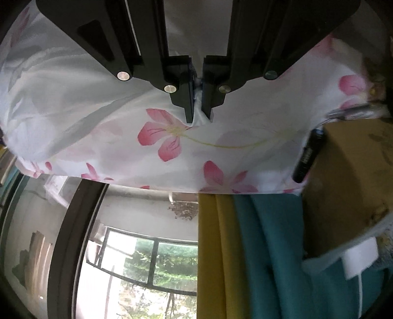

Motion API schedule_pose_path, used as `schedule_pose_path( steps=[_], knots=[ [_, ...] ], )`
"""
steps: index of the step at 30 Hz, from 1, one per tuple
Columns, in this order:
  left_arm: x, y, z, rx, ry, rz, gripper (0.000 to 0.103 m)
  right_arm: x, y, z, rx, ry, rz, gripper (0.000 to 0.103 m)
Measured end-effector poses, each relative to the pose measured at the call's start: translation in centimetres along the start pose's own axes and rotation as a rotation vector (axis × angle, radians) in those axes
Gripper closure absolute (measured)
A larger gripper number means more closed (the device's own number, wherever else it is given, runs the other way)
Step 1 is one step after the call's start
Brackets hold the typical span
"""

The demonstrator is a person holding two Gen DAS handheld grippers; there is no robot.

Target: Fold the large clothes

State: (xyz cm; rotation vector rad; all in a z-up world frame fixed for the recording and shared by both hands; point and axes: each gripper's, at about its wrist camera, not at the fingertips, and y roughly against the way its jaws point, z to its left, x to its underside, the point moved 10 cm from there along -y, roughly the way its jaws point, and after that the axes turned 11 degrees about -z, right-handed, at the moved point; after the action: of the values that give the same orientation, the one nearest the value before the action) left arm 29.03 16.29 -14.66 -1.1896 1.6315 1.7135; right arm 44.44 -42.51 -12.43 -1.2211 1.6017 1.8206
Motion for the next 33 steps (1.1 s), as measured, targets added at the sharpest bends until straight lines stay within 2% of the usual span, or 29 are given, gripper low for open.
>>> schedule_pose_path(
  steps=[2,3,4,5,6,7,8,9,11,12,15,17,19,22,24,28,31,33],
  knots=[
    [-0.4,-0.1,0.2,-0.003,0.015,-0.017,0.091,0.0,-0.3,0.3,0.019,0.030,0.001,0.098],
    [-0.7,0.0,0.3,-0.005,0.026,-0.028,0.081,0.0,-0.4,0.4,0.030,0.049,0.005,0.098],
    [-1.2,0.3,0.6,-0.010,0.039,-0.047,0.065,-0.1,-0.5,0.5,0.045,0.071,0.008,0.098],
    [-1.7,0.5,0.8,-0.016,0.047,-0.063,0.059,-0.1,-0.6,0.5,0.061,0.091,0.013,0.096],
    [-2.2,0.9,1.0,-0.019,0.051,-0.077,0.052,-0.2,-0.6,0.5,0.080,0.107,0.018,0.089],
    [-2.6,1.3,1.1,-0.020,0.052,-0.090,0.052,-0.3,-0.5,0.4,0.108,0.127,0.023,0.084],
    [-3.0,1.8,1.3,-0.024,0.048,-0.101,0.052,-0.7,-0.1,0.4,0.147,0.159,0.017,0.069],
    [-3.3,2.4,1.4,-0.033,0.042,-0.111,0.052,-1.1,0.4,0.5,0.174,0.190,0.003,0.049],
    [-4.1,3.9,1.6,-0.046,0.033,-0.147,0.052,-2.0,1.9,1.3,0.210,0.246,-0.038,0.025],
    [-4.3,4.6,1.5,-0.041,0.027,-0.161,0.051,-2.4,2.6,1.8,0.212,0.259,-0.052,0.022],
    [-4.6,6.4,-0.8,0.025,-0.028,-0.183,0.051,-2.8,4.3,4.8,0.158,0.272,-0.079,0.022],
    [-4.0,7.2,-3.5,0.097,-0.087,-0.170,0.051,-2.4,4.9,8.6,0.051,0.280,-0.074,0.022],
    [-3.0,7.8,-6.6,0.172,-0.157,-0.149,0.051,-1.7,5.6,12.4,-0.030,0.324,-0.078,0.022],
    [-1.5,8.7,-10.7,0.328,-0.192,-0.125,0.051,-0.7,6.8,17.1,-0.095,0.388,-0.106,0.022],
    [-0.2,8.9,-13.0,0.401,-0.221,-0.103,0.051,0.4,7.3,20.0,-0.174,0.410,-0.100,0.022],
    [2.5,9.3,-16.9,0.491,-0.307,-0.061,0.051,2.4,8.1,23.3,-0.248,0.470,-0.083,0.022],
    [4.1,9.4,-18.6,0.535,-0.367,-0.027,0.051,3.2,8.4,23.9,-0.256,0.487,-0.069,0.022],
    [4.9,8.9,-18.9,0.529,-0.401,-0.001,0.051,3.8,8.5,23.7,-0.248,0.515,-0.058,0.023]
  ],
)
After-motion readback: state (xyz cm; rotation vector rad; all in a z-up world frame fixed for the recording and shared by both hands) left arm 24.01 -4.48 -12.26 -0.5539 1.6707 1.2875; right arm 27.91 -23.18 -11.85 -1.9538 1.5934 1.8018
